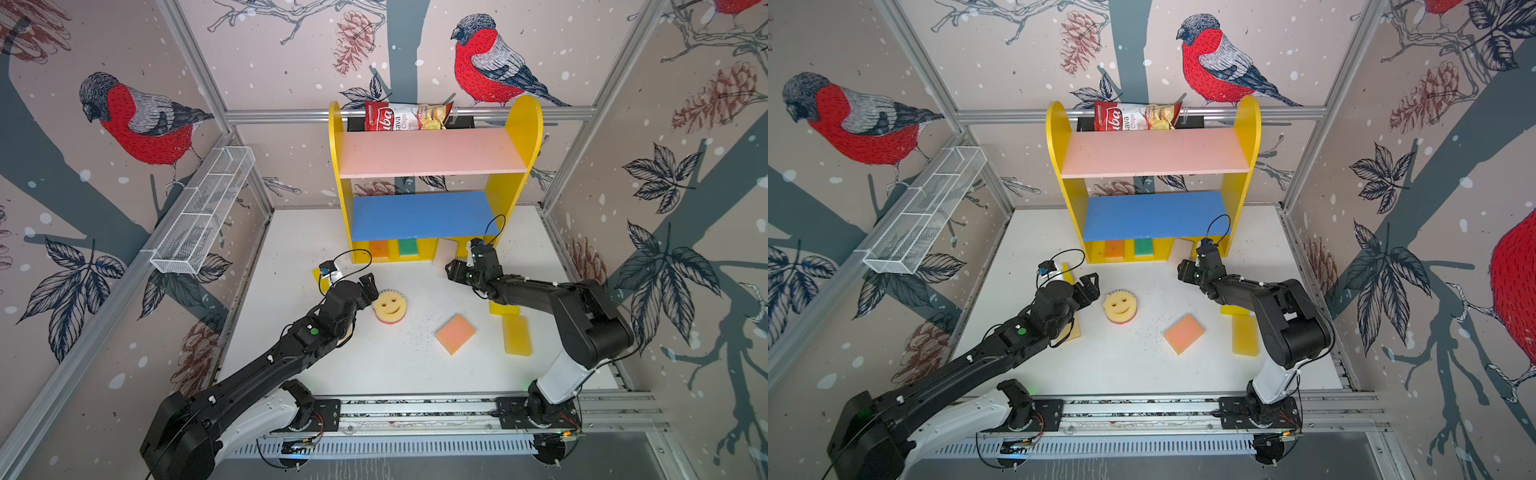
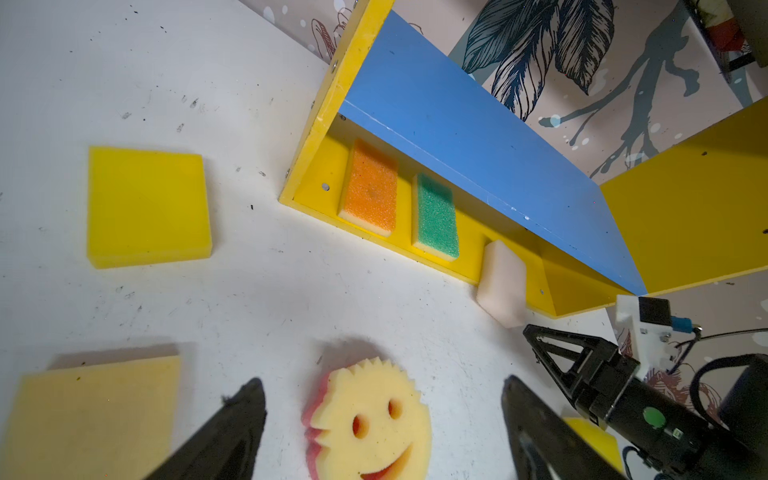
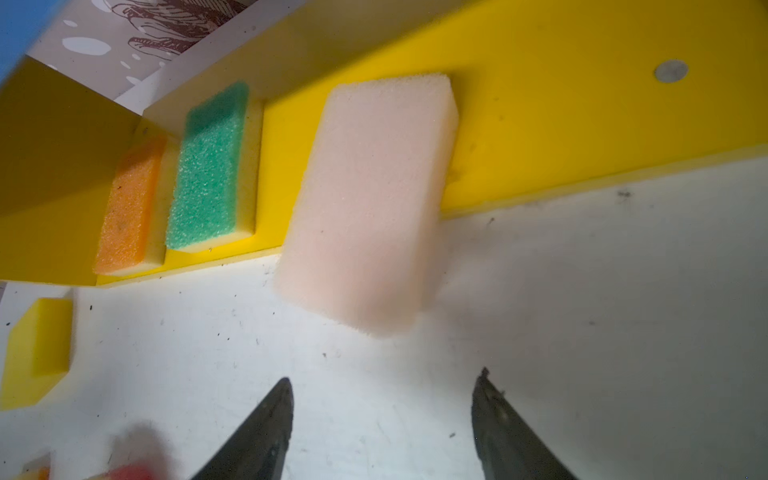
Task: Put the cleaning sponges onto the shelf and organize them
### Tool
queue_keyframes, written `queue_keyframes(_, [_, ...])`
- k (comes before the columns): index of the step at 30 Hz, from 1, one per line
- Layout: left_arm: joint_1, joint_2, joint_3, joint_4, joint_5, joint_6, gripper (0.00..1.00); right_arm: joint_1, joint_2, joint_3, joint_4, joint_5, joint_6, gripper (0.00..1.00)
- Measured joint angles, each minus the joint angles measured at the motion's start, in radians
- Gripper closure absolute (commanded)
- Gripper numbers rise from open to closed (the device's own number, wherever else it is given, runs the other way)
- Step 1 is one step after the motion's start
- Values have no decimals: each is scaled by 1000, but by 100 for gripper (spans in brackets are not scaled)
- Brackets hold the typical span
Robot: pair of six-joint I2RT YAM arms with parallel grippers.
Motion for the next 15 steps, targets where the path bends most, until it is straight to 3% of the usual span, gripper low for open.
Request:
queue_keyframes(8, [0,-48,0,-10,-8,-3,12,-26,97,72,27,-77,56,35])
queue_keyframes(10, [0,-51,0,-13,-9,-3,12,-27,126,98,34,-82,68,46])
queue_keyframes(13, [0,-52,2,-23,-10,-3,12,-29,153,106,43,-82,81,79])
queue_keyframes(15, [0,-54,6,-29,-10,-3,12,-31,153,93,65,-77,94,90])
